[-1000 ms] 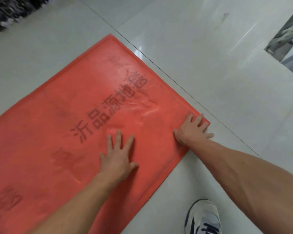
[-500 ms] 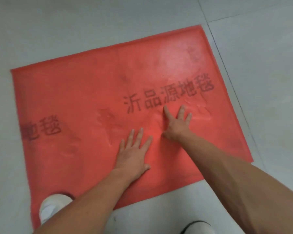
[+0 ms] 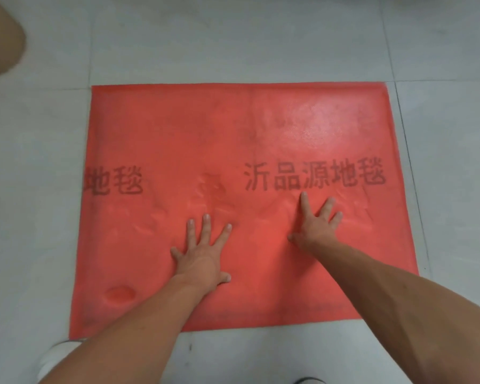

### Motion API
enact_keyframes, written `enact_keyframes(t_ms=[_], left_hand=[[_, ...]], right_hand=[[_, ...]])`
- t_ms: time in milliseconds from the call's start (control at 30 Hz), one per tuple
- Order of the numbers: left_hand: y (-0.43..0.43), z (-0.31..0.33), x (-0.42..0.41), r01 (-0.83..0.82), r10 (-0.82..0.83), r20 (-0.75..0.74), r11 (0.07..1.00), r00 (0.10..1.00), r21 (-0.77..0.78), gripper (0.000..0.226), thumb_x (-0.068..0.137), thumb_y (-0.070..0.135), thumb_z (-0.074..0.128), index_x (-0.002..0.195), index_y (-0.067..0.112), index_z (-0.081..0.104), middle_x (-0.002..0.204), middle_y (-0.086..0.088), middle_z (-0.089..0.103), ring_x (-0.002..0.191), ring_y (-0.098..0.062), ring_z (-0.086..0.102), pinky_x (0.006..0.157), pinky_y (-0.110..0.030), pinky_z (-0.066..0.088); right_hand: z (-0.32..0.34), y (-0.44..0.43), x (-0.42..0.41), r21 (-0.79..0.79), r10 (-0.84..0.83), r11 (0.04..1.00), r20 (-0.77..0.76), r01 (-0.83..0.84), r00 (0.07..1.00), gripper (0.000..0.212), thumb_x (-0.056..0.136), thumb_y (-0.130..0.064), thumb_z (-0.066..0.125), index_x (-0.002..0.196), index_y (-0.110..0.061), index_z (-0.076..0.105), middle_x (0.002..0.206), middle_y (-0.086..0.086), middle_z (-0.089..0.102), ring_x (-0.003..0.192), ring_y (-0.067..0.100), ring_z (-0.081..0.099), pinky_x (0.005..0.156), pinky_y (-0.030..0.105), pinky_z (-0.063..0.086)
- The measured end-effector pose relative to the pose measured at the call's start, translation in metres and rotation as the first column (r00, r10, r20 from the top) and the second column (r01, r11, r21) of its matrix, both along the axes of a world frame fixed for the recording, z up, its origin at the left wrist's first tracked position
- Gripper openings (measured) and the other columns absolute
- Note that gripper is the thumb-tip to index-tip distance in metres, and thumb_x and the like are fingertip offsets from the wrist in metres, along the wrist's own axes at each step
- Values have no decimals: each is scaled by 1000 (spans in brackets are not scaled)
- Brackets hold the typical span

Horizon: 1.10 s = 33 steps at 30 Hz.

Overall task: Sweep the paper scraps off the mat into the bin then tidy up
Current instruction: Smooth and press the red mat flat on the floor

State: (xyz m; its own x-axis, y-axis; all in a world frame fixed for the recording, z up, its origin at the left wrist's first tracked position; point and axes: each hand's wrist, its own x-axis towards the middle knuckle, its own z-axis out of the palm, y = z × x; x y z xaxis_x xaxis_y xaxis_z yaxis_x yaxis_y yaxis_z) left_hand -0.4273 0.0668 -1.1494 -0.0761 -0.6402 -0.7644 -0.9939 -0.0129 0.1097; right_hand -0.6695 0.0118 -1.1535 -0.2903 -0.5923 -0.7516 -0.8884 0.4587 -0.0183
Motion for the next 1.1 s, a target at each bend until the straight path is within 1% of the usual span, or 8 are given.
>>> enact_keyframes(t_ms=[100,267,400,500,667,800,900,1100], left_hand=[[2,8,20,-45,45,-27,999,999,-11,123,67,54,77,146,48,-16,155,6,-34,144,-30,-25,114,-57,20],[45,17,111,-323,302,263,945,916,40,134,65,56,79,138,49,-33,150,-4,-42,142,-46,-17,115,-55,17],[56,4,132,-303,275,265,950,924,72,139,64,61,76,129,44,-45,148,-10,-44,138,-55,-19,117,-55,1],[58,0,135,-344,324,213,937,922,61,140,62,60,79,119,50,-48,147,-3,-47,136,-55,-24,116,-56,4],[62,-5,139,-370,363,149,929,920,22,141,60,57,81,113,58,-50,144,4,-50,137,-51,-27,114,-56,17],[75,-2,153,-379,387,53,918,921,-114,133,64,60,76,140,46,-32,155,4,-34,144,-39,-18,118,-45,9],[97,4,181,-471,491,49,855,870,-218,129,66,62,73,147,37,-24,159,1,-24,146,-35,-14,119,-43,11],[121,-3,207,-614,620,31,782,784,-107,129,71,58,73,149,24,-23,159,-8,-23,145,-41,-13,118,-39,0]], right_hand=[[4,1,-2,-16,45,999,-29,-45,999,113,81,-39,73,148,-44,-18,150,26,-34,141,47,-20,118,53,3],[-2,0,4,6,72,997,-119,-72,990,107,83,-42,68,149,-40,-16,153,27,-27,142,46,-20,116,56,-5],[-7,-3,46,-54,91,994,-120,-98,989,89,89,-22,54,150,-45,-7,156,4,-31,142,40,-25,100,80,14],[0,4,109,-134,240,960,-43,-244,970,89,85,-21,54,148,-50,-3,157,-4,-30,144,32,-24,97,79,17],[7,18,209,-195,460,879,103,-436,882,86,84,-21,55,151,-41,5,158,-3,-27,144,30,-26,99,79,12],[8,20,258,-223,619,779,130,-586,774,86,86,-19,53,150,-45,2,157,-2,-28,142,31,-29,98,80,10],[3,17,288,-225,710,699,105,-679,696,81,89,-19,50,151,-42,1,157,0,-29,142,32,-30,96,82,8],[-4,13,353,-288,874,481,75,-828,481,80,91,-20,46,150,-45,-1,156,0,-32,139,33,-33,91,84,3]])
